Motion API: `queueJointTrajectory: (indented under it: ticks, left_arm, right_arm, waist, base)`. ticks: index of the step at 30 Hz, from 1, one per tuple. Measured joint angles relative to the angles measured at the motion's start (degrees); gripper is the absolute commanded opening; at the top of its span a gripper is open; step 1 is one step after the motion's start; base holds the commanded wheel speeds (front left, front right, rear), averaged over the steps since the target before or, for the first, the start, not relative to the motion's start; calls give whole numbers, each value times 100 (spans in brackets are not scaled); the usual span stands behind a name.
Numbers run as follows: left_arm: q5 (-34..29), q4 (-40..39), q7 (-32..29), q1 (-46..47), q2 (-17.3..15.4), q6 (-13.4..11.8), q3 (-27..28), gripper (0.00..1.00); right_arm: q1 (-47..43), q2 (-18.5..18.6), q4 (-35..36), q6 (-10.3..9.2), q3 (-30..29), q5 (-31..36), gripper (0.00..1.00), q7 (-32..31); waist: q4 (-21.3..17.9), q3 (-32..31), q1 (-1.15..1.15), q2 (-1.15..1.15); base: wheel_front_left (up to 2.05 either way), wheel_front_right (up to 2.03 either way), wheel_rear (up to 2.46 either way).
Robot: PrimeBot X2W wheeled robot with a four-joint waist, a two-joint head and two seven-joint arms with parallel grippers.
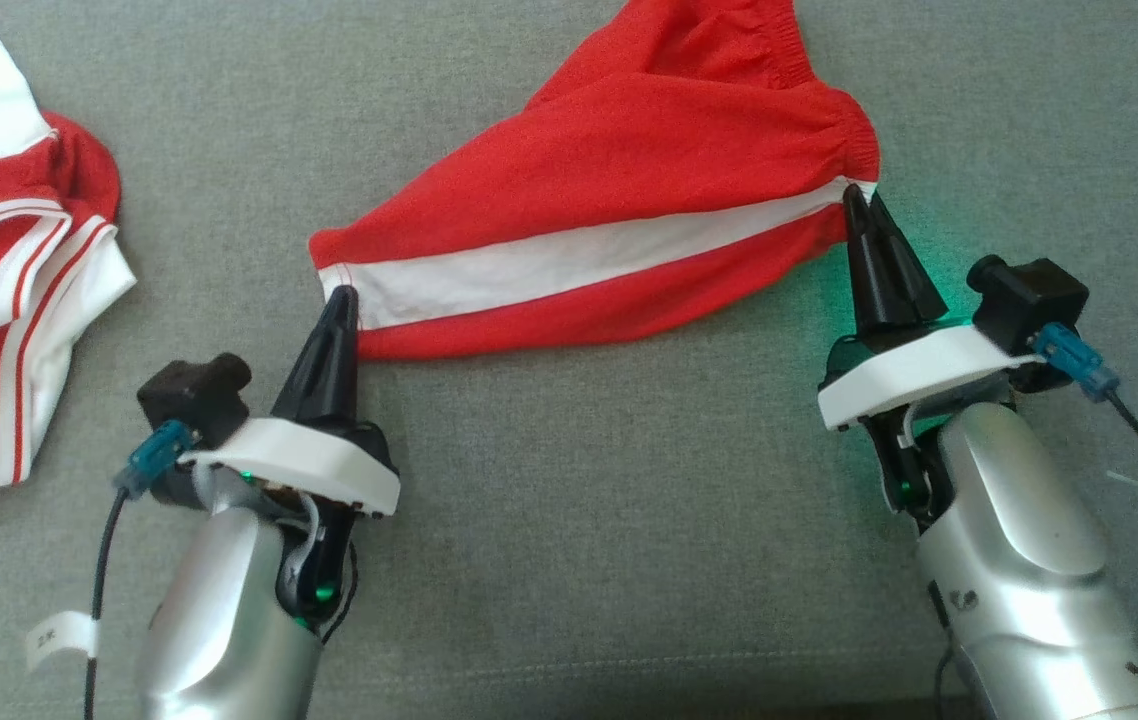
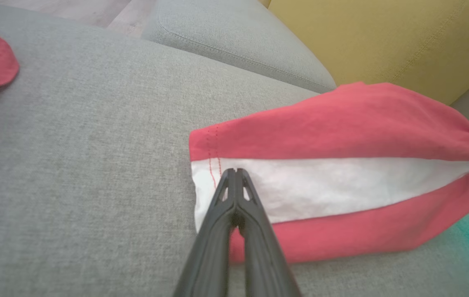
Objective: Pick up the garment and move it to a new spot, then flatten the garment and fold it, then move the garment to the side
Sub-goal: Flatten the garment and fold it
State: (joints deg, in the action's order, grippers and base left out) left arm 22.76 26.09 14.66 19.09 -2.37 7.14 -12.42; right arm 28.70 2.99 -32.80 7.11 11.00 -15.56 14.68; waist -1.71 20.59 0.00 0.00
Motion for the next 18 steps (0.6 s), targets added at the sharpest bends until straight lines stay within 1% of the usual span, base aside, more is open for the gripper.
queueJointTrajectory:
  ticks: [3, 4, 5, 11, 18]
  left_arm:
    - [-93, -25, 0, -1, 0, 0, 66, 0]
    - [-110, -42, 0, -5, 9, 0, 177, 83]
    - [-137, -40, 0, -5, 9, 0, 229, 100]
    - [-153, 22, 0, -25, 9, 1, 288, 100]
    - [207, 207, 0, -8, 13, 1, -2, 100]
  right_arm:
    - [0, 0, 0, 0, -1, 0, 0, 0]
    - [0, 0, 0, 0, -4, 0, 0, 0]
    - [-1, 0, 0, 0, -8, 0, 0, 0]
    - [-5, 0, 0, 0, -14, 0, 0, 0]
    - [-5, 0, 21, 0, 5, -1, 0, 0]
  waist:
    - [5, -19, 0, 0]
    - [6, -48, 0, 0]
    - [7, -68, 0, 0]
    - [25, -159, 0, 0]
    - [-2, -76, 0, 0]
  base:
    - [0, 0, 0]
    - [0, 0, 0]
    - [0, 0, 0]
    - [0, 0, 0]
    - [0, 0, 0]
